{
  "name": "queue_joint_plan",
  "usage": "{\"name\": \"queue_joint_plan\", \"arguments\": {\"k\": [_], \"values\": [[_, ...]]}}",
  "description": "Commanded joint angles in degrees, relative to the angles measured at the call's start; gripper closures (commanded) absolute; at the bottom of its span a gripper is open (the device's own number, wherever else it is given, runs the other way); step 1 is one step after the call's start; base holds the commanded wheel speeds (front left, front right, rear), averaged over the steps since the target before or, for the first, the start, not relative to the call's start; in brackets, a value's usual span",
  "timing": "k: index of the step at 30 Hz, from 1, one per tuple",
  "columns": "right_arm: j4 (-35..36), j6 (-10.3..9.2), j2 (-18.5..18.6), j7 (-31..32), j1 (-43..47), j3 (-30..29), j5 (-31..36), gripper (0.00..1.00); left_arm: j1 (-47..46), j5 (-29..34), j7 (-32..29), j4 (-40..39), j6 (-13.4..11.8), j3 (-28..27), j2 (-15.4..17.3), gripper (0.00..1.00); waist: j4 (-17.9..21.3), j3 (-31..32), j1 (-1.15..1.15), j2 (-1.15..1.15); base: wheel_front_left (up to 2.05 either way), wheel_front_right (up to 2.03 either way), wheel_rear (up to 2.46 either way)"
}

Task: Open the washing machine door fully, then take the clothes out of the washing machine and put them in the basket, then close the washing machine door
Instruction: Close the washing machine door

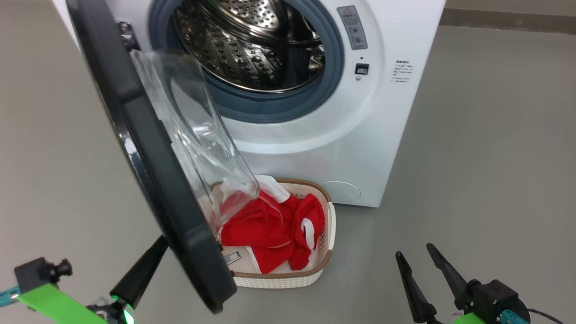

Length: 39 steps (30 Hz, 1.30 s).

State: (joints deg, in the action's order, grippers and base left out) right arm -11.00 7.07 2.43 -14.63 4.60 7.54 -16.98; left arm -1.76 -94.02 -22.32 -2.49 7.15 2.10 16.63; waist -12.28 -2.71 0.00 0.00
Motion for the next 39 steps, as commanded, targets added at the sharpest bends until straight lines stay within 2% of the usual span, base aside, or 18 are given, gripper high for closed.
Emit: {"name": "queue_joint_plan", "arguments": {"k": [1, 11, 20, 27, 30, 39], "values": [[1.6, 0.42, 0.4, -0.4, -2.5, 0.9, 0.5, 0.0, -3.4, 0.7, -0.9, -1.6, 0.3, -1.8, 0.5, 1.0, 1.4, -1.0, 0.0, 0.0, 0.0, 0.0, 0.0], [2.4, 0.42, 0.4, -0.4, -4.7, -0.2, 0.2, 0.0, -10.9, 3.9, -2.3, -0.9, 0.3, 0.7, -3.5, 1.0, 6.1, -4.8, 0.0, 0.0, 0.0, 0.0, 0.0], [3.3, 0.42, 0.4, -0.4, -6.8, -1.0, -0.3, 0.0, -19.8, 7.5, 2.0, 2.9, 0.3, 4.5, -4.7, 1.0, 11.4, -8.6, 0.0, 0.0, 0.0, 0.0, 0.0], [3.9, 0.42, 0.4, -0.4, -7.6, -0.8, -1.0, 0.0, -26.6, 10.2, 6.4, 7.9, 0.3, 7.4, -3.4, 1.0, 15.1, -11.2, 0.0, 0.0, 0.0, 0.0, 0.0], [4.2, 0.42, 0.4, -0.4, -8.2, -0.7, -1.6, 0.0, -30.8, 11.5, 9.8, 10.7, 0.3, 9.7, -2.0, 1.0, 17.5, -12.9, 0.0, 0.0, 0.0, 0.0, 0.0], [4.5, 0.42, 0.4, -0.4, -9.5, 0.1, -2.7, 0.0, -37.7, 12.3, 16.8, 16.5, 0.3, 13.2, 1.5, 1.0, 20.9, -15.0, 0.0, 0.0, 0.0, 0.0, 0.0]]}}
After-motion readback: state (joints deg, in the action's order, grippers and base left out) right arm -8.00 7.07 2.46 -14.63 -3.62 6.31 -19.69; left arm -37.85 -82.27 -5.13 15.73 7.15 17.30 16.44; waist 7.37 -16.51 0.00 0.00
